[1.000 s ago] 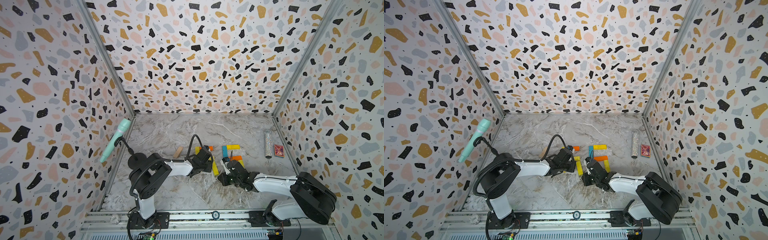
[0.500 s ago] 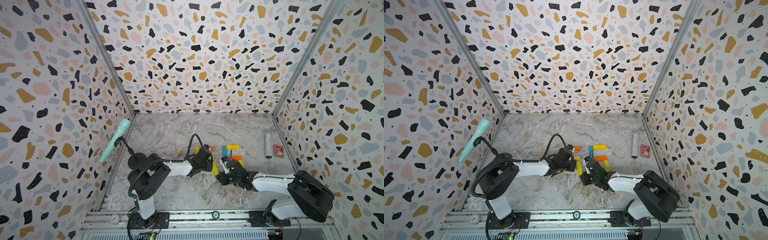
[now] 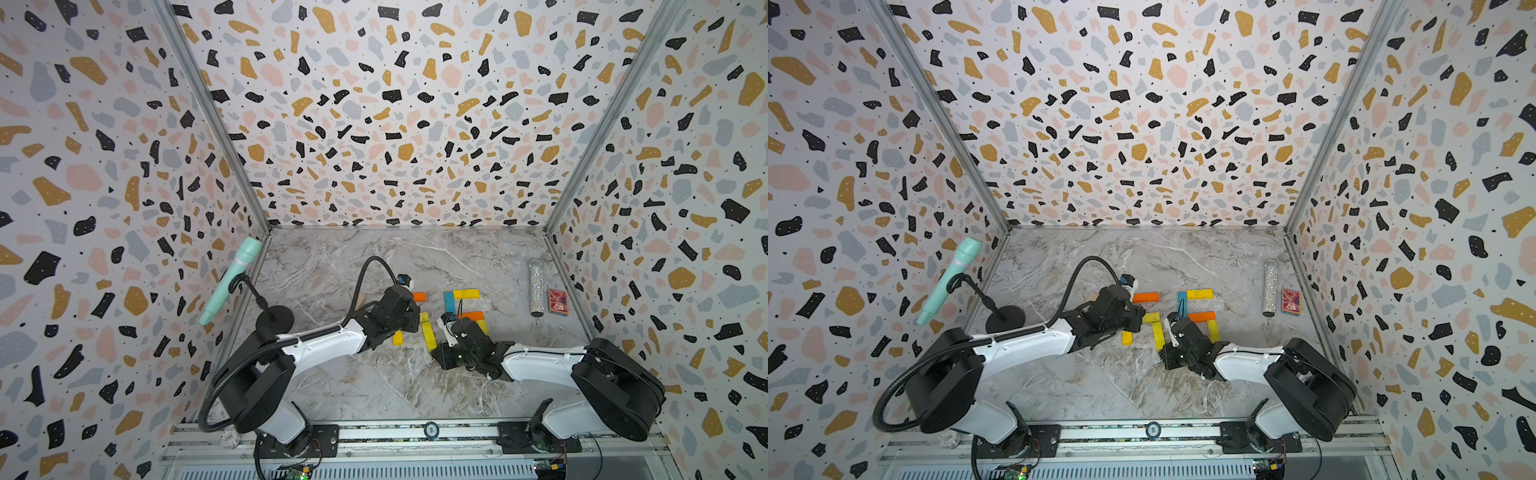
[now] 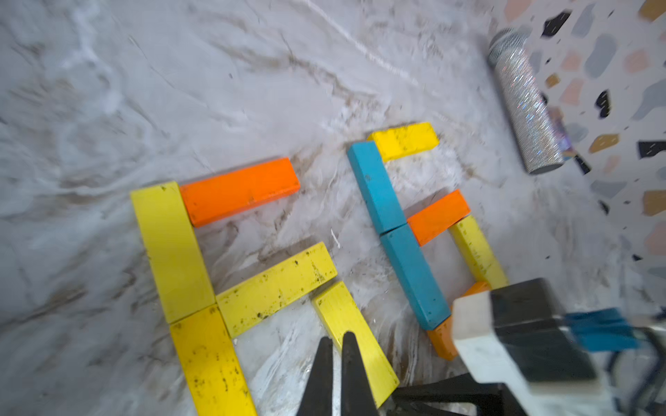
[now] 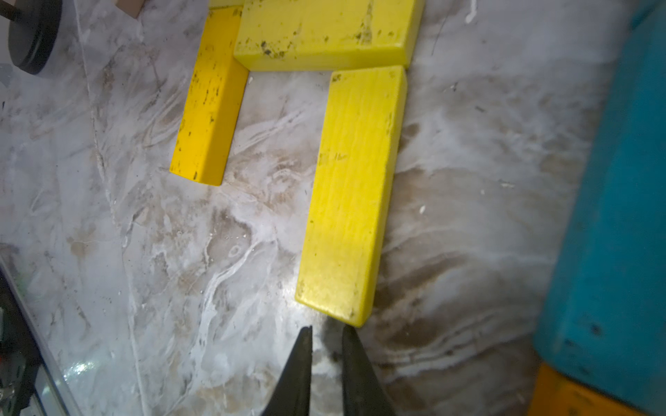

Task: Assemble the number 6 with building blocks
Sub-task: Assemble the building block at the center of the board.

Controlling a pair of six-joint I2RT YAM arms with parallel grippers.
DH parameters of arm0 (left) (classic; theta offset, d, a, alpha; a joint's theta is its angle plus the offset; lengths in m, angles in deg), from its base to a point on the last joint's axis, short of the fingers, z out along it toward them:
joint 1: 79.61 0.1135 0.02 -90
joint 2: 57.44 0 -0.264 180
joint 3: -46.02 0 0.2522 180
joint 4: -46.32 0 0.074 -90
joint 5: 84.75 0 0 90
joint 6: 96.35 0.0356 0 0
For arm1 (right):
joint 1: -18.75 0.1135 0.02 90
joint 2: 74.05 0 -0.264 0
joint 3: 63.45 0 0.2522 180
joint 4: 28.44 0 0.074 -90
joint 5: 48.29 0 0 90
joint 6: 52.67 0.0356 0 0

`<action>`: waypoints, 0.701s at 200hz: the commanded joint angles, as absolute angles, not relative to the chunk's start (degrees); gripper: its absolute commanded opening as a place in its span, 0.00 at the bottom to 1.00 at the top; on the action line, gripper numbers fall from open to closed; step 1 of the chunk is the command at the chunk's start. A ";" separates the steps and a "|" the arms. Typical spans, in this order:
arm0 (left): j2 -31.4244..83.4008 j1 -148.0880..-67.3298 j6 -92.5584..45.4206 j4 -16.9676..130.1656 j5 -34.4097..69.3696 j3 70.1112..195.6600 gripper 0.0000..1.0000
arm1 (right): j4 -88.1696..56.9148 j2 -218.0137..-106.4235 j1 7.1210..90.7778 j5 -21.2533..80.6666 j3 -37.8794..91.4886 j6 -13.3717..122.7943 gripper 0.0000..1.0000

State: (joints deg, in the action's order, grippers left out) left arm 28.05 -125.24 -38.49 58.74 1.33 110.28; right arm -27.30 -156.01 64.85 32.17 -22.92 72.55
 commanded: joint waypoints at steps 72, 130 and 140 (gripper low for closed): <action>14.96 -120.58 -37.64 63.85 -5.19 103.26 0.00 | -25.15 -158.16 65.15 32.25 -20.12 71.10 0.19; 13.41 -119.95 -37.51 64.49 -5.89 101.93 0.00 | -24.70 -158.30 65.15 32.49 -19.98 70.97 0.19; 12.94 -119.86 -37.51 64.56 -6.11 101.72 0.00 | -24.65 -158.42 65.18 32.35 -19.72 70.86 0.19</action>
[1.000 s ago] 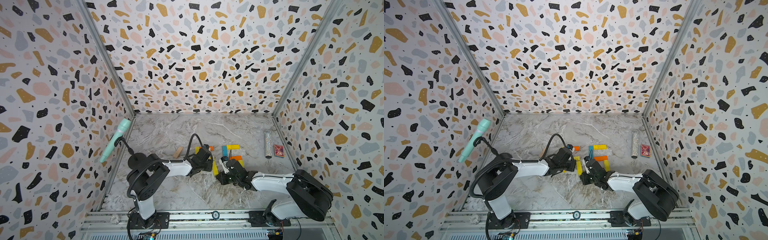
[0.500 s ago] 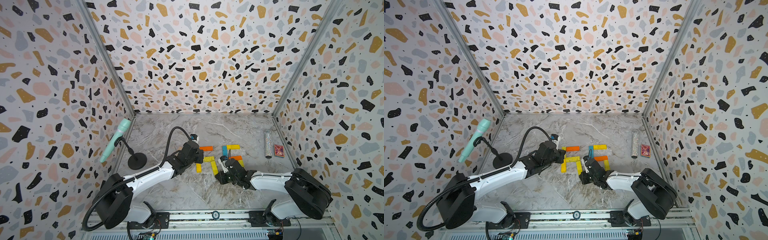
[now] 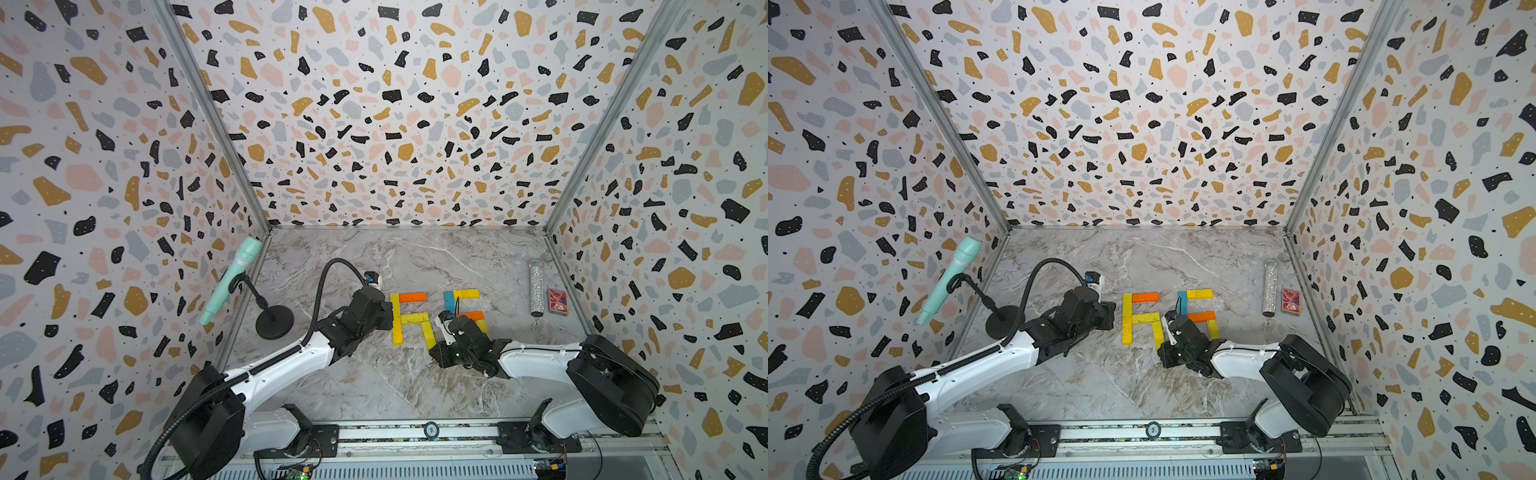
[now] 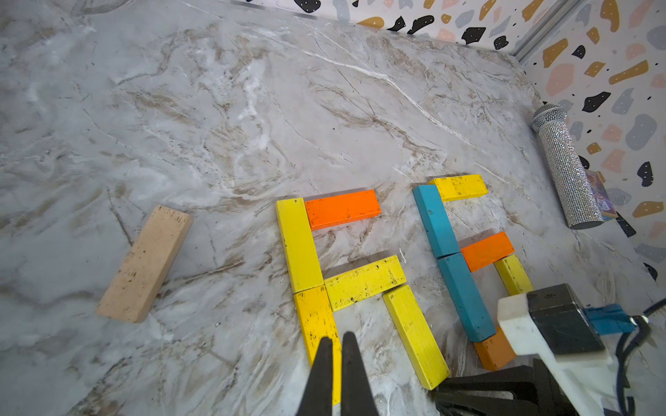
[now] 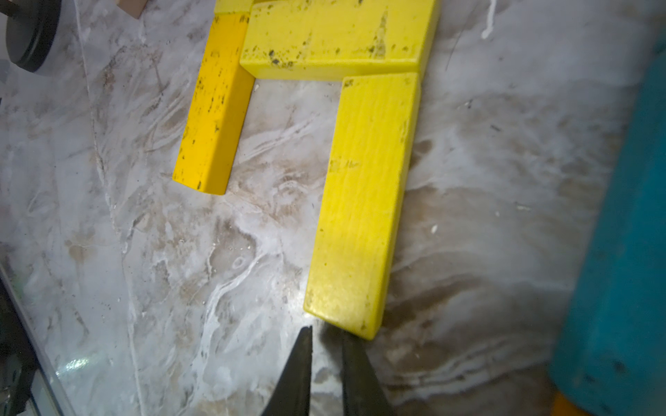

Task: Assemble the number 6 with building blocks
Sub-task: Assemble the building block at the center of the board.

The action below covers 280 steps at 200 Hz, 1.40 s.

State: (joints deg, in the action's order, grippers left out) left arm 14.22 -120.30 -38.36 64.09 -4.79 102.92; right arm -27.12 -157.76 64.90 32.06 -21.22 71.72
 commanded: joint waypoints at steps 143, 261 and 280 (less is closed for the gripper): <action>5.59 -114.95 -37.37 65.63 -7.12 97.04 0.00 | -13.49 -152.75 65.08 40.17 -16.11 69.98 0.17; 4.53 -113.99 -37.19 64.92 -6.08 95.56 0.00 | -10.87 -159.72 62.88 40.39 -10.73 67.76 0.15; 4.61 -113.89 -37.20 64.73 -5.91 95.49 0.00 | -11.25 -159.89 62.91 40.05 -10.88 67.82 0.15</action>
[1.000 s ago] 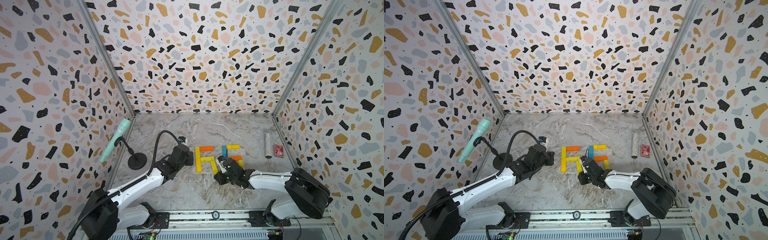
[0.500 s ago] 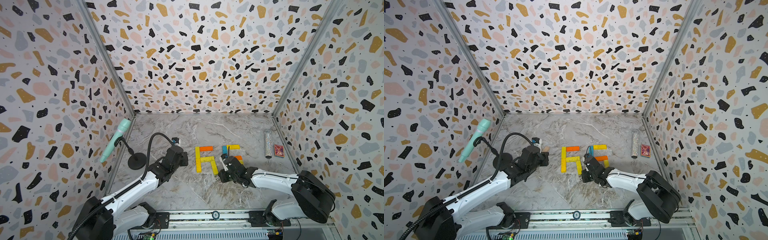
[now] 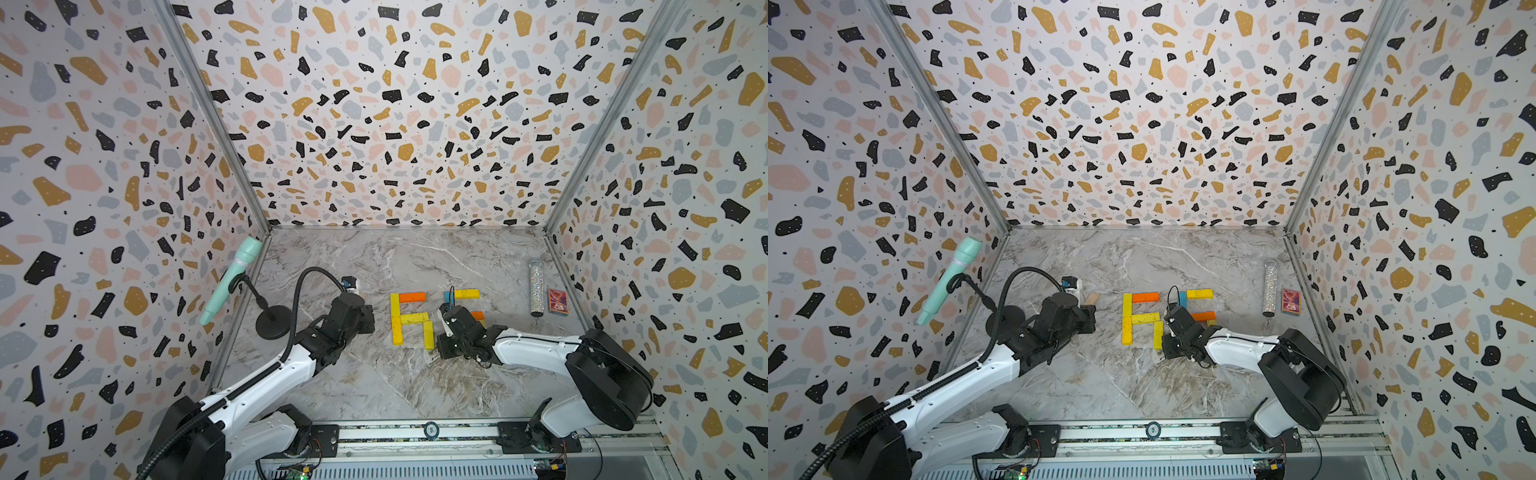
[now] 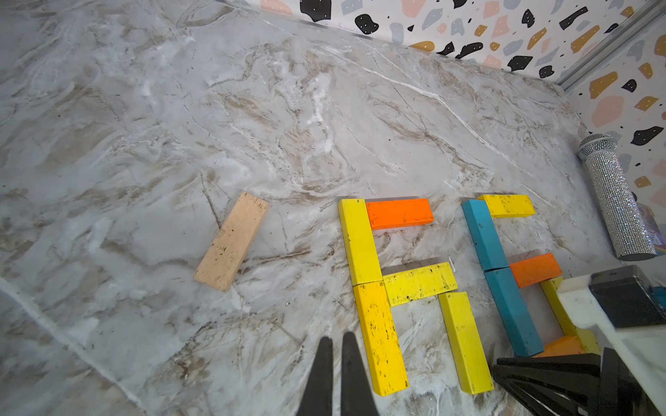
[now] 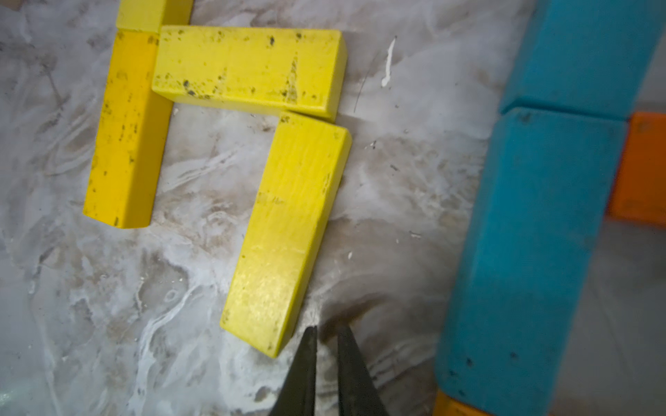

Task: Assemble the number 6 with building blocks
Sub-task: Assemble the building block at the center of the board.

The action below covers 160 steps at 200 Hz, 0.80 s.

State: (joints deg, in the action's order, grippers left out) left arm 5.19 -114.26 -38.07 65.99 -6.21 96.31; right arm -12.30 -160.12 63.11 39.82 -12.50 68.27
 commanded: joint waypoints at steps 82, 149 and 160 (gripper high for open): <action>4.64 -113.65 -37.03 64.94 -5.69 95.94 0.00 | -10.64 -161.72 62.26 40.83 -8.46 66.04 0.15; 4.39 -113.48 -36.74 65.65 -6.00 95.86 0.00 | -10.73 -164.31 61.64 40.15 -7.41 65.97 0.15; 4.35 -113.45 -36.76 65.63 -5.98 95.90 0.00 | -10.80 -164.29 61.58 40.14 -7.33 65.98 0.15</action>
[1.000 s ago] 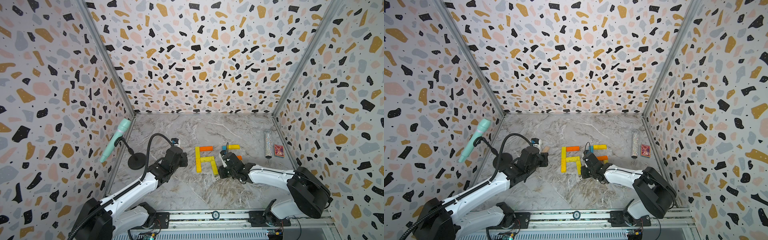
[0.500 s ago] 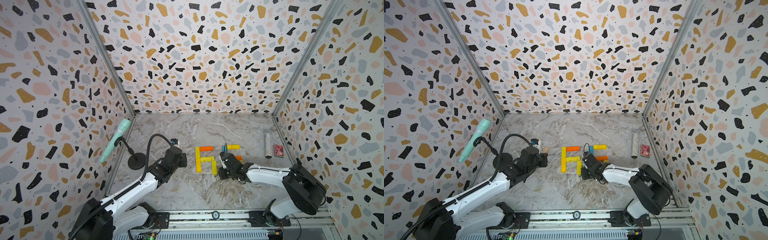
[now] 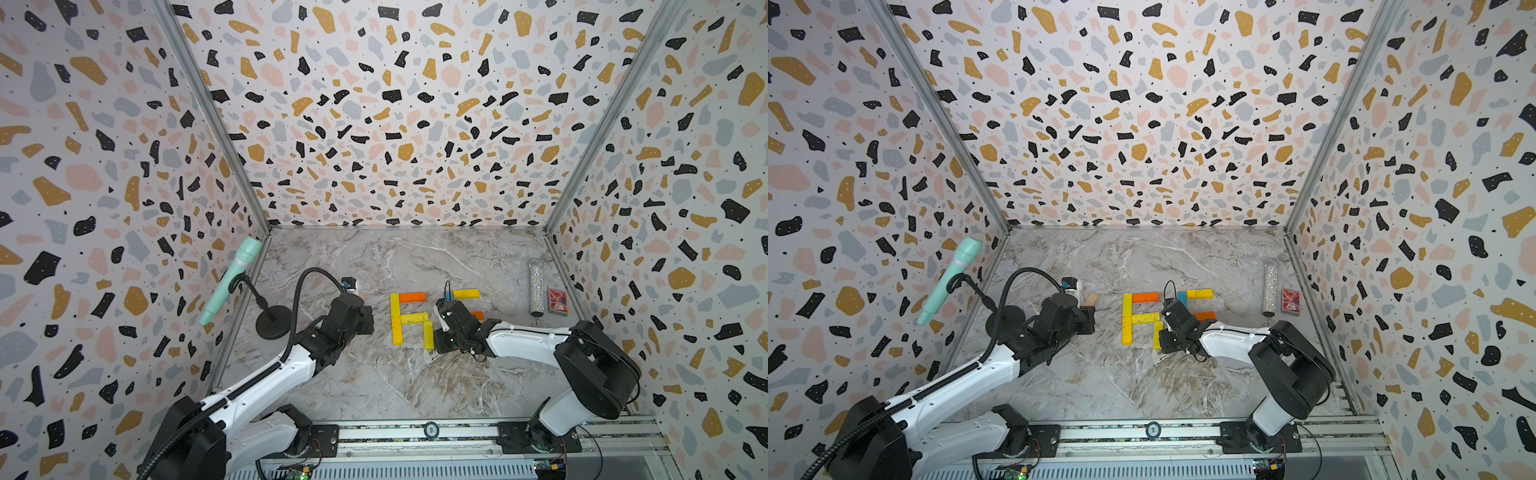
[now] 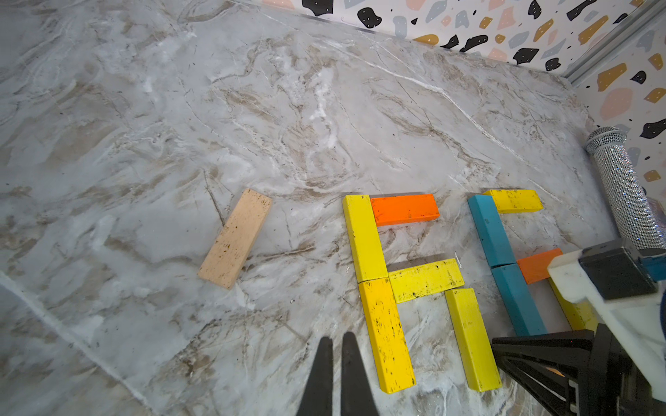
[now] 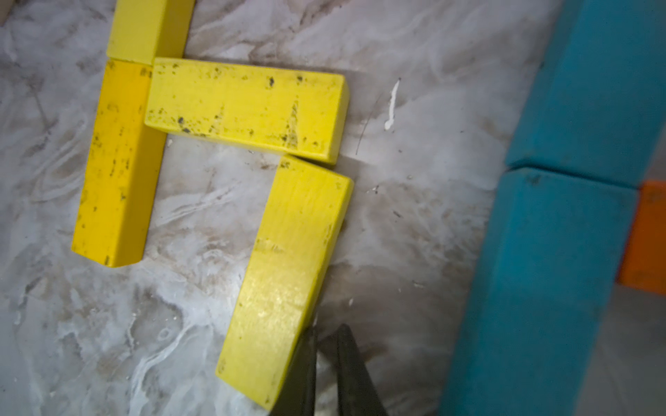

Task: Assemble the number 6 with building blocks
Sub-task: Assemble the building block at the center of the board.

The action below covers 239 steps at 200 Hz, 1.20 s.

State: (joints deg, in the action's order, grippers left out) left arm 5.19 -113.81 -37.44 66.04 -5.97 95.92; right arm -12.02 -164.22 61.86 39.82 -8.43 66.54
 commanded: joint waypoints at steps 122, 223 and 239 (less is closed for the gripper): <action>3.91 -113.01 -36.49 65.97 -5.96 95.63 0.00 | -11.48 -165.41 61.46 39.42 -7.08 66.26 0.15; 4.09 -112.74 -36.12 65.97 -5.56 95.97 0.00 | -9.61 -166.63 60.17 41.64 -5.29 64.98 0.15; 3.99 -112.74 -36.16 65.97 -5.56 95.99 0.00 | -9.65 -167.23 59.85 41.62 -4.41 64.46 0.15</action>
